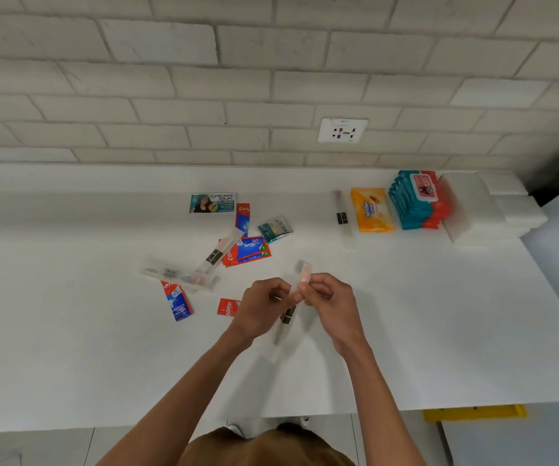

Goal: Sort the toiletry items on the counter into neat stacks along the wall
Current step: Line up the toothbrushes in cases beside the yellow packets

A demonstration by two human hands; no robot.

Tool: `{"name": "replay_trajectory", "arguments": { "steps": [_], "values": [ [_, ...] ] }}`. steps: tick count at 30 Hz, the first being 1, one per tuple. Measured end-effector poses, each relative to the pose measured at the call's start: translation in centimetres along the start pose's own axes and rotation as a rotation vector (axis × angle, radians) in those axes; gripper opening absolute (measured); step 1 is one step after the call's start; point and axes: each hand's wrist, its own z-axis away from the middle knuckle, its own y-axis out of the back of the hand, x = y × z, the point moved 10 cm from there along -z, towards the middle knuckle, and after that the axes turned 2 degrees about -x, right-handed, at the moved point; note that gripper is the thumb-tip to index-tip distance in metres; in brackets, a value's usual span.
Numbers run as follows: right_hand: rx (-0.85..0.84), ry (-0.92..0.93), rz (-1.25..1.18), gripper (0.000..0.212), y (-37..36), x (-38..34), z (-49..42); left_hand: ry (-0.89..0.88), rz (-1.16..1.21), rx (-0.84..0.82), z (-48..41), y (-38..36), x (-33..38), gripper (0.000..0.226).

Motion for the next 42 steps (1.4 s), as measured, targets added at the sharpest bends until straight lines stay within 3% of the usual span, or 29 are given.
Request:
{"name": "replay_trajectory", "arguments": {
  "steps": [10, 16, 26, 29, 31, 37, 42],
  "values": [
    [0.072, -0.032, 0.027, 0.008, 7.2, 1.6, -5.8, 0.048, -0.067, -0.037, -6.1, -5.5, 1.1, 0.032],
    [0.164, -0.042, 0.058, 0.008, 10.1, 1.8, -9.4, 0.095, 0.060, -0.113, -9.2, -8.3, 1.5, 0.019],
    [0.187, -0.073, 0.124, 0.002, 12.0, 4.4, -10.6, 0.123, 0.300, 0.003, -16.2, -8.4, 2.8, 0.028],
    [0.190, -0.095, 0.165, 0.009, 12.2, 4.8, -11.4, 0.129, 0.362, -0.004, -18.2, -8.7, 3.6, 0.023],
    [0.205, -0.101, 0.191, 0.011, 12.5, 4.7, -12.1, 0.140, 0.375, -0.003, -19.3, -8.9, 3.9, 0.014],
    [0.183, -0.112, 0.239, 0.007, 12.7, 4.2, -14.8, 0.169, 0.382, 0.028, -21.9, -9.2, 3.8, 0.031],
    [0.169, -0.165, 0.283, 0.011, 12.3, 4.7, -17.1, 0.176, 0.366, 0.049, -23.6, -8.6, 3.1, 0.021]
  ]
}}
